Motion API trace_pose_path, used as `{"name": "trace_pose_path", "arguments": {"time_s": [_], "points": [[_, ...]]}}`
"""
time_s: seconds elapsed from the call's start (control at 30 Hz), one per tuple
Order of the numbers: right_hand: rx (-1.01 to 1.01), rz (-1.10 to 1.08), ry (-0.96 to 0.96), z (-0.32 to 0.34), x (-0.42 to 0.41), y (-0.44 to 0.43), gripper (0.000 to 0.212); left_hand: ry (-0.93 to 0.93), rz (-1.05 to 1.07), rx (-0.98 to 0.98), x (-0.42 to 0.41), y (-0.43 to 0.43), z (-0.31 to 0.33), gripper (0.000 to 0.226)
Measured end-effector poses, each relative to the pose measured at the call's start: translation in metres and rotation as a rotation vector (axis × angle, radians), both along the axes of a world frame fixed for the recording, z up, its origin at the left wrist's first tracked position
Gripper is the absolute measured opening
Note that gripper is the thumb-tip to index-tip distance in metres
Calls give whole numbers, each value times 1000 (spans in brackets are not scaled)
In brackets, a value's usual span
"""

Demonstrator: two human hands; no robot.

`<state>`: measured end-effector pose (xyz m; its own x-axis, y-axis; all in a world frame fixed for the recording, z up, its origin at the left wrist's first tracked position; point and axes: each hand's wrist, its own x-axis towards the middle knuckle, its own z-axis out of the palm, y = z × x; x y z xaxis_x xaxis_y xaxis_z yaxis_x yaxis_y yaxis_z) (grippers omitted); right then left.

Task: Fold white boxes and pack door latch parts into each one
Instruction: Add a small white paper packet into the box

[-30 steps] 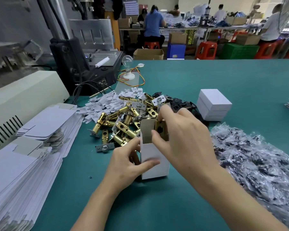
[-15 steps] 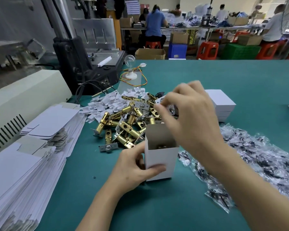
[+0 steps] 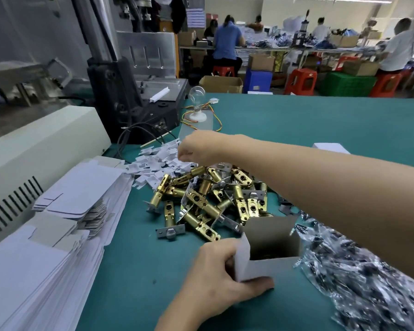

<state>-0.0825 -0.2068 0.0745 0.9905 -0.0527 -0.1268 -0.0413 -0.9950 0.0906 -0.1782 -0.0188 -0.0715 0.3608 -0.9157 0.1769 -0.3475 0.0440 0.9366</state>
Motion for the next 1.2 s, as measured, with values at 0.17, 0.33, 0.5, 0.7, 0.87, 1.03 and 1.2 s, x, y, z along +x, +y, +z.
{"name": "trace_pose_path", "arguments": {"time_s": [0.17,0.33,0.5,0.7,0.87,1.03,1.2], "points": [[-234,61,79,-19,34,-7,42,-14,-14,-11,2,-3,-2,29],[-319,113,107,-38,53,-7,46,-41,-14,-15,2,-2,-1,27],[-280,103,102,-42,63,-4,33,-29,-33,14,4,-5,0,27],[-292,156,39,-36,64,-3,24,-18,-26,25,3,-4,1,29],[-111,158,-347,2,33,-2,18,36,-12,24,5,-3,1,33],[169,120,-708,47,-40,1,22,45,64,-13,5,-2,3,44],[559,-10,-780,34,-142,8,13,-9,146,-34,3,-4,6,50]]}}
